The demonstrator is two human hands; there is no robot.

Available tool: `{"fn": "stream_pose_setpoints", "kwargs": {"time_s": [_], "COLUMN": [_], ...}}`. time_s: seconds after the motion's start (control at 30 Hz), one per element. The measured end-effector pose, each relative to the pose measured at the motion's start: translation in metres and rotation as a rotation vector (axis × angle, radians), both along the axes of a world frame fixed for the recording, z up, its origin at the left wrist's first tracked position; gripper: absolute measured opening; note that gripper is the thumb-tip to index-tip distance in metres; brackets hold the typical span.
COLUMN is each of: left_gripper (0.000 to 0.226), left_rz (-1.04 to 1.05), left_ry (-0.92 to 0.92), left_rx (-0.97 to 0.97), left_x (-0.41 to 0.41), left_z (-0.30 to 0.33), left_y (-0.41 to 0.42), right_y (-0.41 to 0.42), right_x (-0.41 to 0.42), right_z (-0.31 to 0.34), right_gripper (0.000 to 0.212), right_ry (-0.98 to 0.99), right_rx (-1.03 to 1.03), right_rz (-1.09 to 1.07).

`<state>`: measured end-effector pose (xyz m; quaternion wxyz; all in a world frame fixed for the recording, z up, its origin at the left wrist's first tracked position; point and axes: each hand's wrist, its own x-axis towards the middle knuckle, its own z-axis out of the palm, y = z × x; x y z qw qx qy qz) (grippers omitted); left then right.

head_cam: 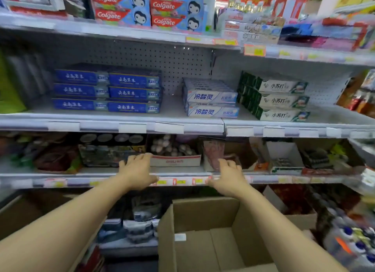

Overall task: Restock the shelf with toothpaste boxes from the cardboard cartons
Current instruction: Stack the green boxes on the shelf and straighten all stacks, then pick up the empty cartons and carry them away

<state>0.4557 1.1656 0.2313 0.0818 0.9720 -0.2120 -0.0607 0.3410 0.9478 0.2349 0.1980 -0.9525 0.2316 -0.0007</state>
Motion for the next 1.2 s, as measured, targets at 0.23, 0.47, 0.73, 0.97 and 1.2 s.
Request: {"fn": "stream_pose_setpoints", "kwargs": {"time_s": [0.23,0.47,0.73,0.97,1.2], "left_gripper": [0.078,0.077,0.077,0.077,0.078], "left_rz": [0.154,0.228,0.197,0.264,0.431], "left_ry": [0.123,0.2,0.194,0.298,0.361], "left_rx": [0.04,0.018,0.041,0.132,0.13], "left_x": [-0.008,-0.002,0.015,0.018,0.022], "left_z": [-0.042,-0.078,-0.126,-0.164,-0.192], "left_y": [0.08,0.178,0.294,0.399,0.467], "right_y": [0.057,0.136,0.254,0.357,0.422], "right_x": [0.024,0.044,0.056,0.076,0.115], "right_z": [-0.044,-0.075,-0.119,-0.169,-0.202], "right_gripper": [0.083,0.083,0.082,0.085,0.084], "right_ry": [0.119,0.205,0.276,0.4,0.425], "right_rx": [0.04,0.099,0.101,0.131,0.208], "right_rz": [0.09,0.107,0.07,0.144,0.235]}}
